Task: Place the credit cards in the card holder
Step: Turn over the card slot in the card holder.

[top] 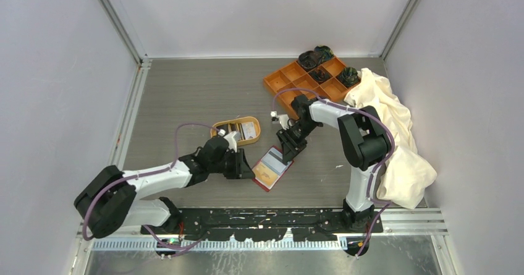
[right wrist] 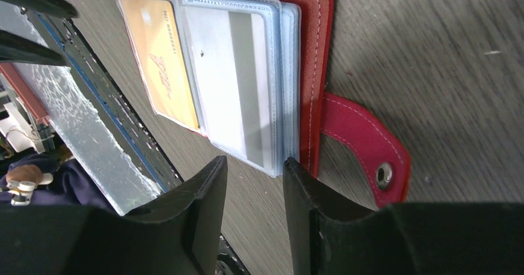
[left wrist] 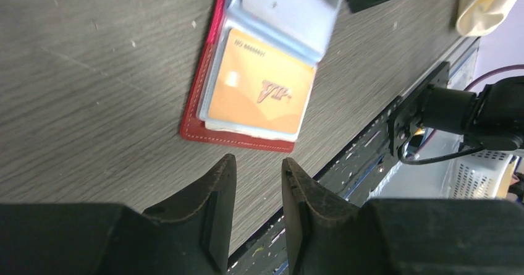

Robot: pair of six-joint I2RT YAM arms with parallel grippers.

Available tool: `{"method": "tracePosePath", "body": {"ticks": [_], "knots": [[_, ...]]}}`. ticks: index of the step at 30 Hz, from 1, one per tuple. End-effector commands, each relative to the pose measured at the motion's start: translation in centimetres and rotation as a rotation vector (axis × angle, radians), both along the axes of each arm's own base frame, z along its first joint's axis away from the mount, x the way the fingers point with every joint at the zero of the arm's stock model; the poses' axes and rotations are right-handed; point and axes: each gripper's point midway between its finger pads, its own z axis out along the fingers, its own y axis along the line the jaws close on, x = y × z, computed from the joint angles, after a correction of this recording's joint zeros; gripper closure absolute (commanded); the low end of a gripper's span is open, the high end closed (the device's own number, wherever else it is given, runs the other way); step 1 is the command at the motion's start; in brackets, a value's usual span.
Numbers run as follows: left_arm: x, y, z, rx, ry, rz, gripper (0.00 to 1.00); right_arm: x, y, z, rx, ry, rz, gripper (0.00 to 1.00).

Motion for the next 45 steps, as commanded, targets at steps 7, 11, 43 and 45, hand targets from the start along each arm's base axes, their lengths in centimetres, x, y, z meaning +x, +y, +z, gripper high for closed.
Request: {"method": "tracePosePath", "body": {"ticks": [7,11,43,45], "knots": [[2.2,1.2,5.2,-0.078,-0.272,0.092,0.66,0.0,0.6,1.0,0.034,0.012,0.012,0.56],[1.9,1.1,4.6,-0.111,-0.257,0.102,0.66,0.0,1.0,1.9,0.065,0.013,0.011,0.56],[2.3,-2.3,3.6,-0.163,-0.208,0.068,0.67,-1.2,3.0,4.7,0.245,0.177,-0.034,0.61],[2.4,-2.5,3.5,-0.164,-0.205,0.065,0.67,-1.3,3.1,4.6,0.252,0.195,-0.036,0.62]]}}
